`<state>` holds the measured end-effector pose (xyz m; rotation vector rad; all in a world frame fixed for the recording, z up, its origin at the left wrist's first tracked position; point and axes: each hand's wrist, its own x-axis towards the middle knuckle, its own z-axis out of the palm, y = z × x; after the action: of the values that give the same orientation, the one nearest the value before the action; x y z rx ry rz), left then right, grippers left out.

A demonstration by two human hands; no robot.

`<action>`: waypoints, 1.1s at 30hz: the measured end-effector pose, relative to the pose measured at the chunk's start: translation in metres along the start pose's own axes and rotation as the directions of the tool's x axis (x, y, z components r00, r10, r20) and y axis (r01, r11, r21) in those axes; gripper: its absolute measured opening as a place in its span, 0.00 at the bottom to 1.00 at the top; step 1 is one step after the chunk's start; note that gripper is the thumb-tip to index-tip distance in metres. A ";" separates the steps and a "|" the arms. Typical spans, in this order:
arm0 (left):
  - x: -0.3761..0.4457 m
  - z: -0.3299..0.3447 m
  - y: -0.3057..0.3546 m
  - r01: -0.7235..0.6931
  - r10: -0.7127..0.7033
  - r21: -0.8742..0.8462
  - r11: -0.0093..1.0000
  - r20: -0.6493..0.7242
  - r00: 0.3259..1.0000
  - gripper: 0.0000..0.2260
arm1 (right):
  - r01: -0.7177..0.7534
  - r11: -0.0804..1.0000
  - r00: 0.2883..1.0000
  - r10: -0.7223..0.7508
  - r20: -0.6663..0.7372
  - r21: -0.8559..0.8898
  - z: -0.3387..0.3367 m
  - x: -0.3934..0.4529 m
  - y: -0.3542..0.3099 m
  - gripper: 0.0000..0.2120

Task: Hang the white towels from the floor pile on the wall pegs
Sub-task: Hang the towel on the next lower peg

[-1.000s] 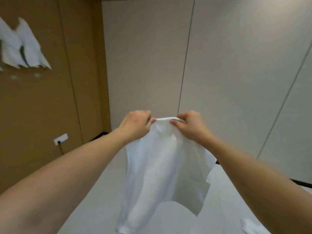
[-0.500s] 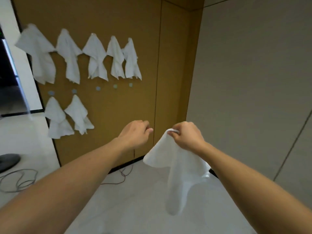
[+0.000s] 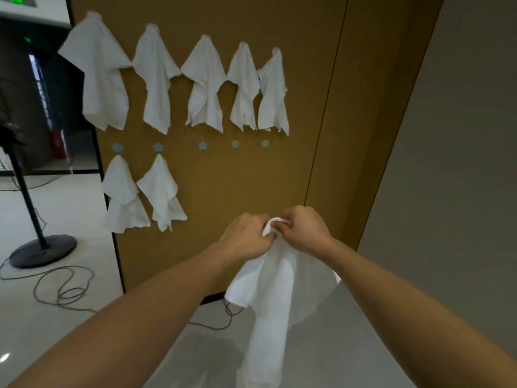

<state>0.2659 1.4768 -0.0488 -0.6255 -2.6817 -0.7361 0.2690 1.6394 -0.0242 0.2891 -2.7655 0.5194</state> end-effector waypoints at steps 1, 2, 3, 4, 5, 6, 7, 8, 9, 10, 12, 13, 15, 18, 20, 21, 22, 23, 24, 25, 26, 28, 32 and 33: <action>0.020 -0.001 -0.018 0.024 -0.024 0.014 1.000 -0.009 1.000 0.10 | 0.013 1.000 1.000 -0.014 0.014 0.008 0.009 0.025 0.000 0.18; 0.041 -0.004 -0.036 0.049 -0.049 0.022 0.999 -0.009 0.999 0.10 | 0.024 1.000 0.999 -0.024 0.029 0.018 0.017 0.049 -0.002 0.18; 0.060 -0.008 -0.055 0.074 -0.074 0.017 0.997 -0.003 0.997 0.11 | 0.032 0.999 0.999 -0.034 0.043 0.036 0.026 0.073 -0.003 0.18; 0.078 -0.011 -0.074 0.098 -0.098 0.006 0.995 -0.004 0.995 0.12 | 0.041 0.997 0.998 -0.044 0.053 0.063 0.035 0.095 -0.005 0.18; 0.095 -0.016 -0.093 0.120 -0.120 -0.006 0.993 -0.018 0.993 0.12 | 0.048 0.994 0.997 -0.054 0.061 0.096 0.043 0.118 -0.007 0.19; 0.112 -0.020 -0.111 0.144 -0.144 -0.016 0.989 -0.040 0.989 0.12 | 0.050 0.990 0.996 -0.060 0.070 0.133 0.052 0.140 -0.009 0.20; 0.127 -0.024 -0.128 0.168 -0.170 -0.029 0.985 -0.061 0.984 0.11 | 0.049 0.985 0.994 -0.064 0.087 0.168 0.060 0.162 -0.011 0.20; 0.140 -0.027 -0.145 0.190 -0.193 -0.043 0.981 -0.084 0.978 0.10 | 0.049 0.979 0.992 -0.071 0.107 0.196 0.069 0.183 -0.011 0.18; 0.153 -0.030 -0.162 0.206 -0.210 -0.052 0.977 -0.116 0.971 0.10 | 0.051 0.974 0.989 -0.080 0.123 0.219 0.079 0.204 -0.012 0.16; 0.165 -0.032 -0.179 0.220 -0.226 -0.055 0.974 -0.148 0.963 0.11 | 0.052 0.968 0.987 -0.086 0.133 0.245 0.089 0.225 -0.011 0.15; 0.189 -0.034 -0.212 0.244 -0.251 -0.058 0.968 -0.200 0.947 0.12 | 0.058 0.955 0.985 -0.103 0.141 0.291 0.110 0.266 -0.009 0.16; 0.200 -0.034 -0.229 0.250 -0.256 -0.053 0.967 -0.221 0.941 0.12 | 0.070 0.950 0.983 -0.118 0.141 0.305 0.120 0.287 -0.009 0.16; 0.223 -0.033 -0.259 0.272 -0.273 -0.039 0.961 -0.259 0.927 0.12 | 0.119 0.937 0.980 -0.164 0.112 0.328 0.141 0.329 -0.006 0.15; 0.262 -0.033 -0.304 0.274 -0.272 -0.041 0.961 -0.337 0.901 0.10 | 0.230 0.900 0.970 -0.245 -0.008 0.371 0.172 0.395 -0.003 0.12; 0.294 -0.034 -0.331 0.269 -0.258 -0.027 0.963 -0.388 0.885 0.07 | 0.337 0.831 0.940 -0.323 -0.109 0.442 0.192 0.440 -0.001 0.05; 0.310 -0.034 -0.344 0.274 -0.262 -0.028 0.961 -0.409 0.874 0.04 | 0.402 0.797 0.914 -0.376 -0.150 0.452 0.203 0.463 0.000 0.04; 0.325 -0.035 -0.356 0.284 -0.268 -0.027 0.959 -0.425 0.865 0.03 | 0.466 0.766 0.883 -0.435 -0.176 0.443 0.214 0.486 0.001 0.03; 0.339 -0.036 -0.368 0.277 -0.250 -0.004 0.961 -0.437 0.864 0.04 | 0.526 0.732 0.848 -0.491 -0.199 0.434 0.225 0.509 0.002 0.02; 0.354 -0.036 -0.379 0.255 -0.213 0.041 0.966 -0.432 0.876 0.05 | 0.574 0.693 0.815 -0.537 -0.218 0.435 0.234 0.532 0.004 0.02; 0.369 -0.036 -0.391 0.240 -0.183 0.095 0.966 -0.406 0.896 0.06 | 0.614 0.670 0.785 -0.573 -0.234 0.418 0.243 0.554 0.006 0.03; 0.383 -0.037 -0.403 0.239 -0.171 0.145 0.960 -0.370 0.913 0.08 | 0.652 0.659 0.756 -0.604 -0.252 0.375 0.251 0.577 0.008 0.04; 0.412 -0.039 -0.431 0.271 -0.188 0.274 0.923 -0.294 0.937 0.12 | 0.709 0.659 0.705 -0.660 -0.261 0.251 0.266 0.621 0.011 0.08; 0.468 -0.032 -0.479 0.367 -0.315 0.369 0.854 -0.193 0.929 0.21 | 0.722 0.672 0.682 -0.651 -0.335 0.165 0.300 0.689 0.010 0.06; 0.480 -0.029 -0.489 0.405 -0.356 0.336 0.850 -0.200 0.913 0.21 | 0.723 0.674 0.677 -0.650 -0.346 0.149 0.309 0.703 0.008 0.05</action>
<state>-0.3778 1.2408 -0.0440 0.0568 -2.7405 -0.3169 -0.4695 1.4309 -0.0633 1.1931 -2.0716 0.6602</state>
